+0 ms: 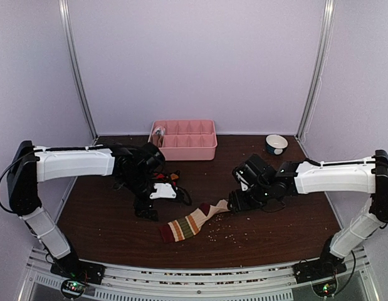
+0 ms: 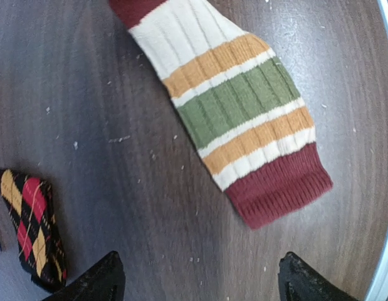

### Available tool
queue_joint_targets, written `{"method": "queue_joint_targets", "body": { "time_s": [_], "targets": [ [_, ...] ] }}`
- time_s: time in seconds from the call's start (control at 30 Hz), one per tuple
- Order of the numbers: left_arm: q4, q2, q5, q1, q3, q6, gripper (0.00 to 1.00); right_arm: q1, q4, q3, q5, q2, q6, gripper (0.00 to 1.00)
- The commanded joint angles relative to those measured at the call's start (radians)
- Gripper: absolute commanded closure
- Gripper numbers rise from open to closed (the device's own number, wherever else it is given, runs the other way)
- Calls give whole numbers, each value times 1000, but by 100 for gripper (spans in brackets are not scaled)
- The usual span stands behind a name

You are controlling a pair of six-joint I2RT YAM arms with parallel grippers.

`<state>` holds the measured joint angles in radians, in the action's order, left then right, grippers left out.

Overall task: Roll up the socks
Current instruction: Put down the sock at the center of the board, then adjust the sock at the center of the board.

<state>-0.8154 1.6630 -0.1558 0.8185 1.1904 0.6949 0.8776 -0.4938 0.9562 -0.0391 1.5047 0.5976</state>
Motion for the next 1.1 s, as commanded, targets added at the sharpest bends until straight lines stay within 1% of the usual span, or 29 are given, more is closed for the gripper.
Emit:
{"method": "queue_joint_targets", "body": {
  "time_s": [0.0,0.13,0.23,0.33,0.43,0.53,0.6,0.73,0.9,0.97,1.07],
  "targets": [
    [132,27,58,68,-57,-7,14,-39,-74,41,53,61,-25,38],
    [234,58,164,133,-119,-2,18,-87,-44,37,27,96,51,39],
    [263,83,198,137,-122,-7,21,-103,18,30,-27,122,127,40],
    [295,99,252,137,-137,-8,22,-103,105,28,-100,158,208,44],
    [308,108,313,137,-160,-12,25,-101,196,27,-138,180,292,58],
    [308,100,337,137,-198,-12,27,-102,293,28,-175,189,368,73],
    [307,88,343,137,-226,-12,29,-98,333,31,-176,183,404,80],
    [289,56,340,137,-274,-17,32,-92,314,65,-112,159,441,100],
    [223,-1,283,137,-307,-41,31,-64,187,107,80,91,475,100],
    [192,-30,250,137,-308,-52,30,-25,129,129,169,65,503,100],
    [157,-62,158,137,-308,-64,30,39,7,173,309,29,577,100]
  ]
}}
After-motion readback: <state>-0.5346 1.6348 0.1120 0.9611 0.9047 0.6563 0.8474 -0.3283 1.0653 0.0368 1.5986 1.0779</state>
